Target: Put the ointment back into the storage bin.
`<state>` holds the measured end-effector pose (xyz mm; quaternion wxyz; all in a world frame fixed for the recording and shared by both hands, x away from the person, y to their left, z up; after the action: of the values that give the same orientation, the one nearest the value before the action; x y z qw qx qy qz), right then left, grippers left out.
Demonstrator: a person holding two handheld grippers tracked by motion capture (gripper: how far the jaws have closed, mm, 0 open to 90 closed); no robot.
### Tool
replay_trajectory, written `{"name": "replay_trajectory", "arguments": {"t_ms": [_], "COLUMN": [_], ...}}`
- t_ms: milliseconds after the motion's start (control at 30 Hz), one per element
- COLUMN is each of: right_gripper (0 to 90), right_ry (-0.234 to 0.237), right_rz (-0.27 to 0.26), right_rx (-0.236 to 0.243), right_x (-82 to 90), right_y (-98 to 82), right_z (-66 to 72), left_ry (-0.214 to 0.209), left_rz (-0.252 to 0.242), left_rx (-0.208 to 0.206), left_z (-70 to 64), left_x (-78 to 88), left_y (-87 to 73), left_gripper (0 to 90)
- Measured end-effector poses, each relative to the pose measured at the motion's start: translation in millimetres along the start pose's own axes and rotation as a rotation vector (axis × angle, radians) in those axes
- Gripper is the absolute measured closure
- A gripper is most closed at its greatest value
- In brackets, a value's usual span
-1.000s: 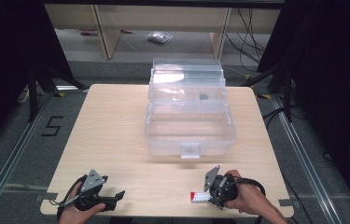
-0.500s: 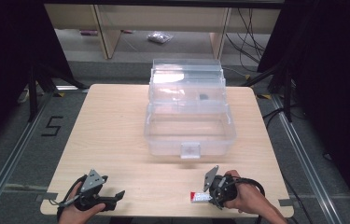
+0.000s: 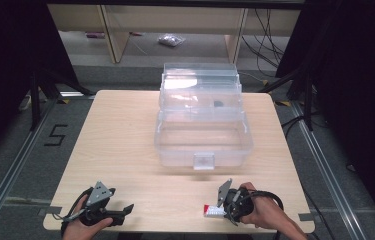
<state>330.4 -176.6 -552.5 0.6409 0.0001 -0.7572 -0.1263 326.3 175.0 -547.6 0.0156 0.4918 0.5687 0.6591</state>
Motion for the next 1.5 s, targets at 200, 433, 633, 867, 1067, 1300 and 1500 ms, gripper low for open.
{"name": "replay_trajectory", "arguments": {"t_ms": [200, 433, 633, 867, 1067, 1300, 1500], "right_gripper": [70.8, 70.8, 70.8, 70.8, 70.8, 70.8, 70.8], "right_ry": [-0.012, -0.022, -0.020, -0.033, -0.039, -0.066, -0.085], "right_rz": [0.022, 0.012, -0.030, -0.026, -0.024, -0.016, -0.019], "right_rx": [-0.029, -0.050, -0.004, -0.039, -0.016, -0.034, -0.023], "right_x": [8.3, 21.6, 34.3, 47.3, 59.0, 75.0, 86.9], "right_y": [-0.1, 5.7, 11.9, 14.4, 19.2, 26.4, 30.4], "right_z": [-1.4, -7.7, -19.9, -33.3, -42.2, -52.1, -63.4], "left_ry": [-0.006, -0.005, -0.007, -0.007, -0.007, -0.004, -0.009], "left_rz": [-0.008, 0.008, 0.002, -0.002, -0.003, 0.001, 0.003], "left_rx": [0.003, 0.005, 0.003, 0.004, 0.000, 0.002, -0.001], "left_z": [0.1, 0.4, 0.2, 0.4, 0.3, 0.8, 0.6], "left_x": [-0.8, 0.8, 0.4, 0.0, -0.1, 0.3, 0.3], "left_y": [0.3, -0.2, 0.0, -0.1, 0.1, -0.1, -0.1], "left_gripper": [15.0, 15.0, 15.0, 15.0, 15.0, 15.0, 15.0]}}
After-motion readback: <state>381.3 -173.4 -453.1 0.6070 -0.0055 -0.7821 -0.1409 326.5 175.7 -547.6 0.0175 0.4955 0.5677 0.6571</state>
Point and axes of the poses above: each handheld gripper's, and its own axes: x roughly backward along the jaws, y roughly out of its top, z roughly to its left, the point moved 8 cm from there along -x, roughly forward along the jaws, and after that the axes turned 6 degrees about -y, right-handed, at the moved point
